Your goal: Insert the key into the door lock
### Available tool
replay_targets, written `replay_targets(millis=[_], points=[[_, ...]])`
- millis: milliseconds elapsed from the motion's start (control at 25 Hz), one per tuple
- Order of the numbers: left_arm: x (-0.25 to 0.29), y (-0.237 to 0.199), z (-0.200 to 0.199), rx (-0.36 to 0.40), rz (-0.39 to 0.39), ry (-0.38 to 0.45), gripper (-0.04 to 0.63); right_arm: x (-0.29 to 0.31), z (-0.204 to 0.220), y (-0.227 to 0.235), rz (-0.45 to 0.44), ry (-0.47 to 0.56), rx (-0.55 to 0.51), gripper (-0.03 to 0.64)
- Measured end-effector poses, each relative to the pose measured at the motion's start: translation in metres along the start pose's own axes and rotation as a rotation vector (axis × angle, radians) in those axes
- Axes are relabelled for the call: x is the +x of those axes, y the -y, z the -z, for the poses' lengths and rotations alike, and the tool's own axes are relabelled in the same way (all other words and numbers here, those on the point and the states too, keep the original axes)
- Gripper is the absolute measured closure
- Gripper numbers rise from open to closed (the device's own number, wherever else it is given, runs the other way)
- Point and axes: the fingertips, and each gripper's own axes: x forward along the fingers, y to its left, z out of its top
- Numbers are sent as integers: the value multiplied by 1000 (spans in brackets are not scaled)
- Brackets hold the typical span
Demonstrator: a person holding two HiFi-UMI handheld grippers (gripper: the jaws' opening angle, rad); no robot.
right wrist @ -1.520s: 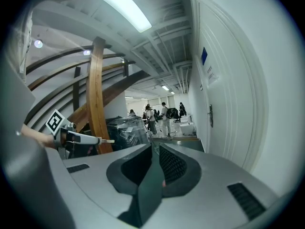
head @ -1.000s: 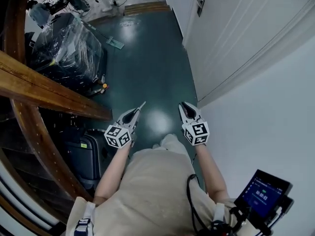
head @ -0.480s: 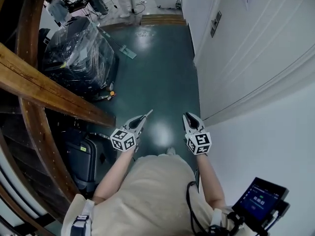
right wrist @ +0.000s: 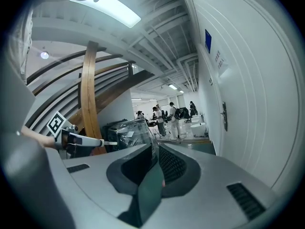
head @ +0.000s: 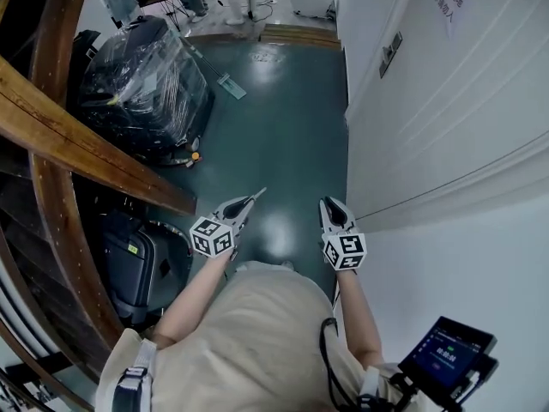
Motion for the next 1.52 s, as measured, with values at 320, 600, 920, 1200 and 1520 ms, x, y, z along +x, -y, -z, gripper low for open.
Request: replay_targets(millis=[320,600,920,1200,1520], points=[[5,-13,-10,-13,-12,6,562,23,3,1,-17,-31,11,578],[23,-64,-37,-13,0,-9,561,78,-16,3,5,-24,23,578],[49,-120,-83,6,33,3,562,142,-47,3,29,-4,10,578],[62,-163,-96,12,64,-20,561,190,-53,7,63,4,18,578],[71,-212,-110,23,55,-19,561,225,-61,16,99,22,6,578]])
